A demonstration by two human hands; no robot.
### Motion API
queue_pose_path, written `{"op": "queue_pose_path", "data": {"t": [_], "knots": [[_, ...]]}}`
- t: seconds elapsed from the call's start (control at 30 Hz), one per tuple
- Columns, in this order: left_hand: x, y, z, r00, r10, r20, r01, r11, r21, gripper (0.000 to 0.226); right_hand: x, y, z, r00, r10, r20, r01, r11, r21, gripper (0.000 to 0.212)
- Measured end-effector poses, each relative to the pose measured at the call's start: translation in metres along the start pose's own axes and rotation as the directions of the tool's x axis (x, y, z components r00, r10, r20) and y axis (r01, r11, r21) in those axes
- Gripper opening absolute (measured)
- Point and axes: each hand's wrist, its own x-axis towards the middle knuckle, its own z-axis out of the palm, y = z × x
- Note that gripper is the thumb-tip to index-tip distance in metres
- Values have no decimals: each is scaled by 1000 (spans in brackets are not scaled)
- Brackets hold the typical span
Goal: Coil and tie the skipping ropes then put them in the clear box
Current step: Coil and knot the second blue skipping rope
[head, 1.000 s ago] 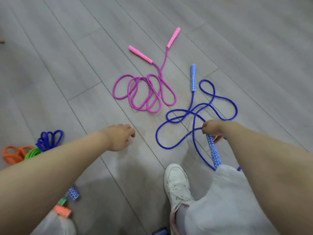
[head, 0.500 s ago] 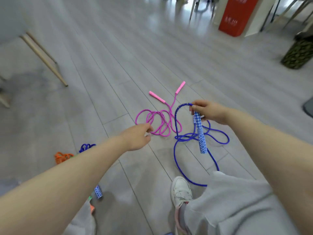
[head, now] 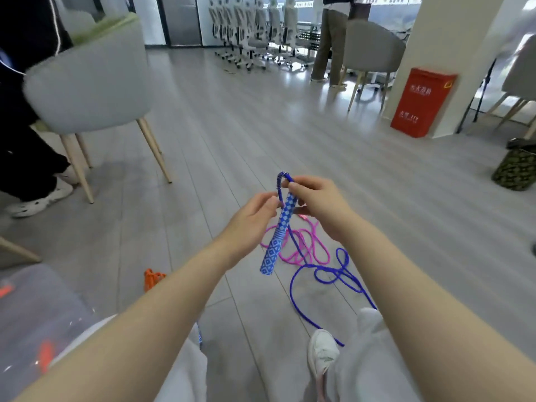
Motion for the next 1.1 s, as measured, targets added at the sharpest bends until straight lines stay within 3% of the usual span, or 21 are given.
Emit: {"op": "queue_pose_path", "data": {"t": [0.1,0.23,0.33,0.37,0.43,0.5,0.6,0.7,0.8,0.93,1.1], "knots": [[-7,14,-7,995,-55,-80,37,978,-205,25,-13,-5,22,998,-59,9,59,998,-37,18],[-10,11,-14,982,-81,-169,56,987,-153,19,-23,1,39,973,-233,10,217,888,-405,19],[-9,7,-17,977,-100,-187,74,987,-144,16,-29,7,47,962,-269,50,252,799,-546,22],[-7,6,-19,974,-103,-201,80,990,-119,14,-29,7,46,969,-240,62,239,832,-502,26],[-3,6,-23,965,-92,-245,78,995,-64,12,-26,4,42,990,-110,84,127,963,-236,37],[-1,9,-26,966,-75,-246,62,996,-61,15,-19,7,35,999,-35,30,38,994,-106,38],[-6,18,-28,990,-27,-139,15,996,-83,16,-9,20,26,993,-27,-116,-3,969,-248,39],[-10,23,-31,1000,19,-16,-21,983,-184,19,-6,32,21,997,71,-5,-67,924,-376,55],[-9,26,-38,999,20,28,-11,955,-295,19,-4,39,17,990,126,67,-70,837,-543,34],[-8,25,-48,999,-17,-48,-2,928,-371,18,-6,34,11,987,156,44,-122,893,-434,13],[-6,15,-45,991,-102,-84,81,972,-222,17,-13,9,8,988,125,-96,-120,991,52,17]]}}
